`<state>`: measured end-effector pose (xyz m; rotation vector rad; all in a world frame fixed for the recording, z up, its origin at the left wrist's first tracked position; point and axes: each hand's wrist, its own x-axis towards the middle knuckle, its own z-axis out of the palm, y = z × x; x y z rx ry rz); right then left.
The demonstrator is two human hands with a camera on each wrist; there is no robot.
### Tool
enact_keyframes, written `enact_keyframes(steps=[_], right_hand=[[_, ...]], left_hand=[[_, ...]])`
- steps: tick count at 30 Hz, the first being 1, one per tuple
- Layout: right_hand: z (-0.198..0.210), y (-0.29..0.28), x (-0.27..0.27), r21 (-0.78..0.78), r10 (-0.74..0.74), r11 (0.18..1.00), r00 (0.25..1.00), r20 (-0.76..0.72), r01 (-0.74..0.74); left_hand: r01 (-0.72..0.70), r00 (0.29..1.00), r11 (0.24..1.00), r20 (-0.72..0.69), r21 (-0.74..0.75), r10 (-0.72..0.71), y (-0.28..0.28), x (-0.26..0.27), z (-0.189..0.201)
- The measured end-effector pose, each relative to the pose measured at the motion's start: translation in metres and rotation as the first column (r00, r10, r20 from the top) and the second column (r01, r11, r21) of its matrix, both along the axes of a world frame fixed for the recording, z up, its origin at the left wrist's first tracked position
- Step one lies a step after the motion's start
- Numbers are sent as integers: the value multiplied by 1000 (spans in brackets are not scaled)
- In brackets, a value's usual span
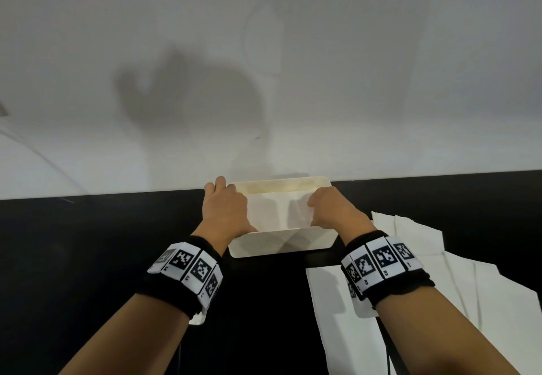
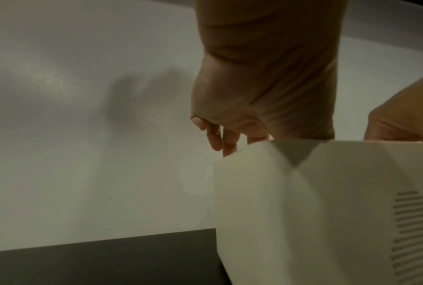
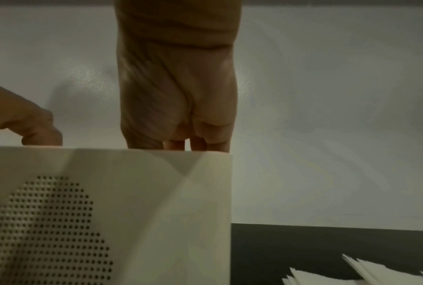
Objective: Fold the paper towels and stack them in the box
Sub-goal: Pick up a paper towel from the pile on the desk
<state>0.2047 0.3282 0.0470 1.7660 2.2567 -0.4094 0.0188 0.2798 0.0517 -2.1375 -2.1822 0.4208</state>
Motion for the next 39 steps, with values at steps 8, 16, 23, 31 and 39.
enact_keyframes(steps=[8, 16, 23, 31, 39], right_hand=[[16, -11, 6, 18, 73, 997, 997, 20, -73], [59, -61, 71, 93, -278, 916, 784, -555, 391], [-22, -123, 98, -285, -398, 874, 916, 49, 394], [-57, -170, 104, -244, -523, 844, 833, -179, 478], [-37, -155, 112, -312, -544, 837, 750, -376, 450]], left_hand=[[-24, 997, 998, -74, -53, 20, -4, 1, 9], [67, 966, 961, 225, 270, -131, -37, 37, 29], [282, 754, 955, 637, -95, -160, -63, 129, -44], [226, 856, 941, 513, -252, -68, -57, 154, -73], [215, 566, 971, 824, -107, -34, -54, 118, -6]])
